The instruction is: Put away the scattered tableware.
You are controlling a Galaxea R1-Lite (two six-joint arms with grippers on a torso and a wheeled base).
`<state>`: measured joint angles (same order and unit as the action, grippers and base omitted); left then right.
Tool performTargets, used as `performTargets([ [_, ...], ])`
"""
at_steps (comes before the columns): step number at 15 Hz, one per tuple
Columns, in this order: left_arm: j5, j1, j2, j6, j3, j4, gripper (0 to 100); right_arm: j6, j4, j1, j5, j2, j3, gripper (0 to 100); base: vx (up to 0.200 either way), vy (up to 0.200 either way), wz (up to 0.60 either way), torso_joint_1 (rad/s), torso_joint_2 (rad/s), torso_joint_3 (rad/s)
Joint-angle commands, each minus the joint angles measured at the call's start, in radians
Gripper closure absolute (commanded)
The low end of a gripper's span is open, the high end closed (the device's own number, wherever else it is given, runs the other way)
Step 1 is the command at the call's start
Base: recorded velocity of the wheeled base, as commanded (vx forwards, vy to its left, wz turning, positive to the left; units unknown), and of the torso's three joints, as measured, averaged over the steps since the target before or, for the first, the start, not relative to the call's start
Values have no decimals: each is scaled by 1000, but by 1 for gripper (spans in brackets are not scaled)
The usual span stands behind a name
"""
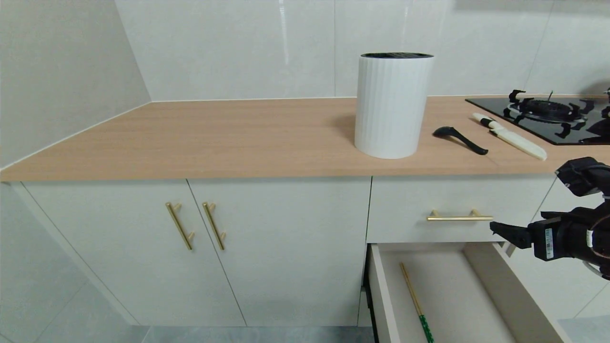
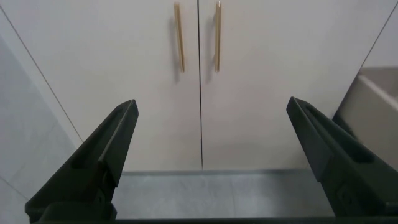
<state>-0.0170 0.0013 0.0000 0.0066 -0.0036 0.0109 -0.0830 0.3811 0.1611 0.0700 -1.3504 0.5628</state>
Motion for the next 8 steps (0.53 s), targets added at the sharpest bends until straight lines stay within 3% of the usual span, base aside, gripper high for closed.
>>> performTargets([
  [1, 0, 0, 0, 1, 1, 0, 0, 0, 2, -2, 1, 8, 3, 0, 0, 0, 0, 134, -456, -330],
  [3, 0, 0, 0, 0, 1, 0, 0, 0, 2, -18, -10, -4, 25, 0, 0, 0, 0, 139, -461, -334],
  [8, 0, 0, 0, 1, 1, 0, 0, -4, 7, -129, -174, -148, 192, 0, 0, 0, 0, 155, -471, -314],
])
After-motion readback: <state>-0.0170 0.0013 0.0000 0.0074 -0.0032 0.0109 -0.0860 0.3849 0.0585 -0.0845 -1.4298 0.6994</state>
